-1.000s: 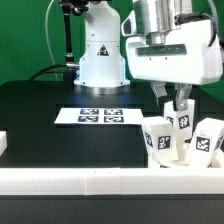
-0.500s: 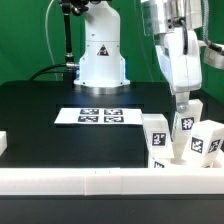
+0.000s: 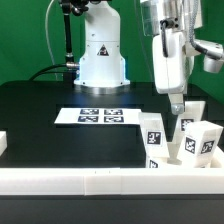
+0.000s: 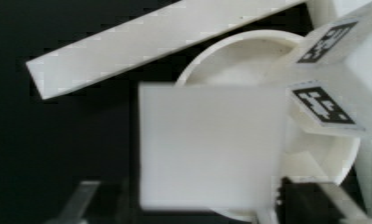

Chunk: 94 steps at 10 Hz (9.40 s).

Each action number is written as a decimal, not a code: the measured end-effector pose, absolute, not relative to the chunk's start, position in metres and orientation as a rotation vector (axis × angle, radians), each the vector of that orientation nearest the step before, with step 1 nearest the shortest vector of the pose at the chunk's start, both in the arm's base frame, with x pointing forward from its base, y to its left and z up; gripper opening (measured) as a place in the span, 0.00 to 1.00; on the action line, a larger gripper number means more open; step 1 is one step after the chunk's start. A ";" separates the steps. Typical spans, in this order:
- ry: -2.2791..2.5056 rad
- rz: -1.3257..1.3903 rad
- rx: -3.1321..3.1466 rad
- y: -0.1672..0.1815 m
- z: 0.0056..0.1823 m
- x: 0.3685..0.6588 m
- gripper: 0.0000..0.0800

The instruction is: Assemble stool

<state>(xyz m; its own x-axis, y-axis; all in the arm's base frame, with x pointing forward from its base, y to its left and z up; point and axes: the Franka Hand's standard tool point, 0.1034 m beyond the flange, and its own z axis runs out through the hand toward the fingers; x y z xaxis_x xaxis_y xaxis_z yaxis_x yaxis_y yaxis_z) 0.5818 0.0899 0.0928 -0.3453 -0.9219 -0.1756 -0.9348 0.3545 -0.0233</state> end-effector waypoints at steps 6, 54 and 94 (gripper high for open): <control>2.291 0.092 -1.859 0.095 0.109 0.586 0.81; -1.427 -0.289 -2.900 0.097 0.088 0.574 0.42; -0.087 -0.476 -3.054 0.119 0.114 0.582 0.81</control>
Offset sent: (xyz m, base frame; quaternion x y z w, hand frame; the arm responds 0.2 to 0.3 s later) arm -0.0026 0.0113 0.0217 -0.0059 -0.0318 -0.1062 0.9938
